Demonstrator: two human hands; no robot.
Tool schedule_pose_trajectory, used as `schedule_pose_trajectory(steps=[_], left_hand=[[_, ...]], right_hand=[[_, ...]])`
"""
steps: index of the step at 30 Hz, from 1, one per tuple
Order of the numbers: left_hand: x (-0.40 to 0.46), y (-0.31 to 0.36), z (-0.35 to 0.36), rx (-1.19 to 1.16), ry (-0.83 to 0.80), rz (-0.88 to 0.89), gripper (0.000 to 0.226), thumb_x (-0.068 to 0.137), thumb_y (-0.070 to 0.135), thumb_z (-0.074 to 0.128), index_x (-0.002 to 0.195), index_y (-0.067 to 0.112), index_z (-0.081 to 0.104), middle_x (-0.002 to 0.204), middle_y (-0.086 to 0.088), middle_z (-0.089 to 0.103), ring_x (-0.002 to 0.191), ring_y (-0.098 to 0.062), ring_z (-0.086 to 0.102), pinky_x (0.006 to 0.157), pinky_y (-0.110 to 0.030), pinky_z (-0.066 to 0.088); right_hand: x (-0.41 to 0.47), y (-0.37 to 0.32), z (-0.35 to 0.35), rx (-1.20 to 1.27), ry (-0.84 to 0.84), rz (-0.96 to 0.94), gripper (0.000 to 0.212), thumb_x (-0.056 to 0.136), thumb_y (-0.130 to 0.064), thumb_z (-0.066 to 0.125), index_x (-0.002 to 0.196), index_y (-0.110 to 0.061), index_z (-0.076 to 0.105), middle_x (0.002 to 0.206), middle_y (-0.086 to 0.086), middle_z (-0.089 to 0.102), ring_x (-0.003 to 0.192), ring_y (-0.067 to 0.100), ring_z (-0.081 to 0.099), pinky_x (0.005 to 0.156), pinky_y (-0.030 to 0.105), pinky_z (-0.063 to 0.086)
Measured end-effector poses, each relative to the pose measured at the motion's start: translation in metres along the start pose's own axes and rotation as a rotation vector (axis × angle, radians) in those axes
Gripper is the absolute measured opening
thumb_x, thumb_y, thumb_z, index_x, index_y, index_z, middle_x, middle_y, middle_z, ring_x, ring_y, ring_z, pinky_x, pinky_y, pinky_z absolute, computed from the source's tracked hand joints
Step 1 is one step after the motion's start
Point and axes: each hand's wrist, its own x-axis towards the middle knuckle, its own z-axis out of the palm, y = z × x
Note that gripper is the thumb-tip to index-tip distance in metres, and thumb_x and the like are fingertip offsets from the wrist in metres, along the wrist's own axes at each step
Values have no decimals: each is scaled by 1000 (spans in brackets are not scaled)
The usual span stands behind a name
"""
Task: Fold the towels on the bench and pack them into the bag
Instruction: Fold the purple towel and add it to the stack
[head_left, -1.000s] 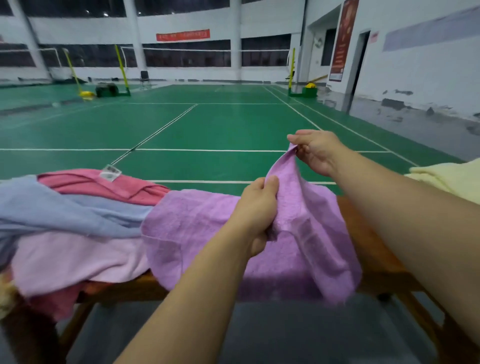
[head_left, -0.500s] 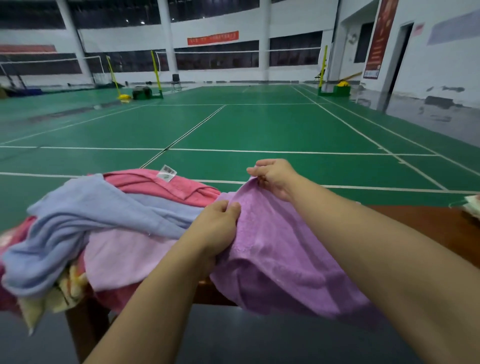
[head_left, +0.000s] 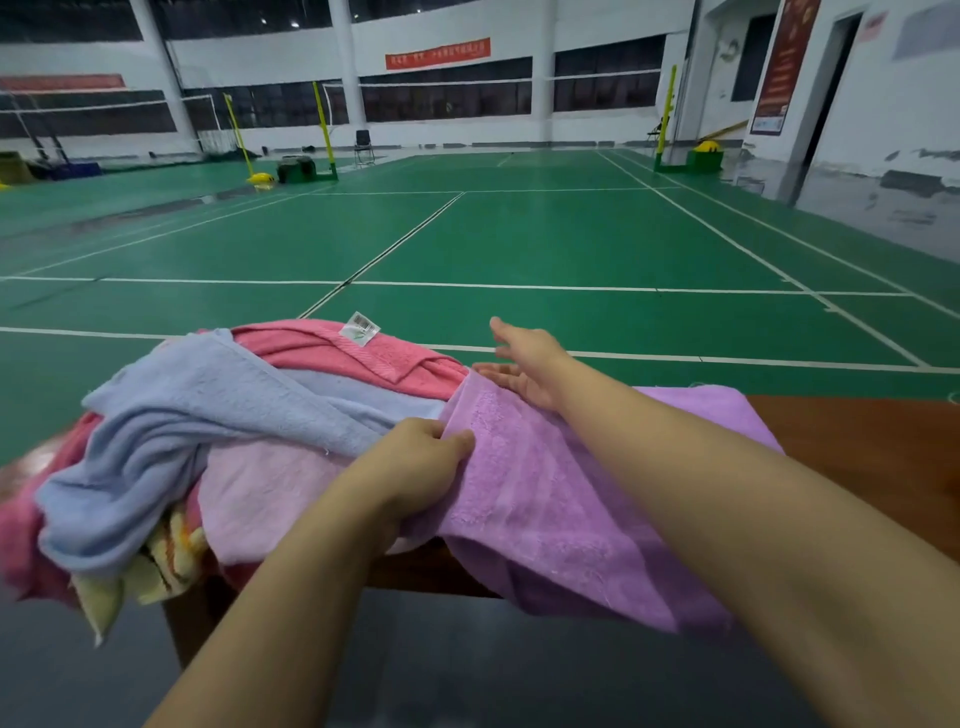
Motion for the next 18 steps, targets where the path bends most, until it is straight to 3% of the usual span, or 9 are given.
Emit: schedule_pose_trajectory(steps=[4, 8, 11, 14, 16, 18], left_hand=[[-7, 4, -3, 125, -43, -5, 28, 101, 41, 56, 104, 18, 72, 97, -3, 75, 87, -23, 72, 74, -35, 58], [-10, 8, -9, 270, -68, -14, 38, 99, 47, 56, 112, 14, 71, 99, -4, 71, 84, -24, 70, 70, -33, 58], [-14, 7, -16, 324, -82, -31, 39, 102, 43, 55, 97, 7, 68, 77, -9, 69, 59, -27, 71, 52, -31, 59], [-18, 2, -24, 468, -89, -39, 49, 103, 45, 52, 83, 2, 66, 60, -7, 68, 40, -18, 61, 37, -17, 39], [-20, 1, -29, 537, -89, -69, 56, 102, 51, 51, 84, 1, 69, 66, -5, 74, 47, -18, 67, 40, -16, 41], [-20, 1, -30, 581, -81, -101, 60, 100, 56, 51, 84, 2, 72, 67, -5, 75, 56, -20, 73, 53, -22, 54]], right_hand=[[-23, -4, -12, -168, 65, -265, 27, 105, -27, 51, 120, -7, 61, 122, 8, 65, 89, 21, 68, 74, 30, 56], [-82, 11, -26, -339, -130, -375, 22, 106, -23, 49, 107, -8, 67, 104, 5, 73, 82, 14, 66, 73, 23, 55], [-119, 23, -40, -436, -207, -443, 24, 106, -18, 49, 110, -3, 68, 103, 8, 74, 82, 11, 67, 75, 19, 54], [-145, 29, -55, -498, -256, -482, 25, 106, -20, 49, 112, -6, 68, 103, 5, 75, 89, 17, 70, 80, 22, 55], [-156, 30, -64, -547, -270, -499, 25, 106, -22, 49, 113, -9, 68, 103, 2, 75, 92, 17, 70, 82, 24, 55], [-158, 32, -72, -574, -247, -504, 24, 105, -22, 50, 112, -10, 69, 102, 1, 75, 92, 16, 70, 81, 23, 54]])
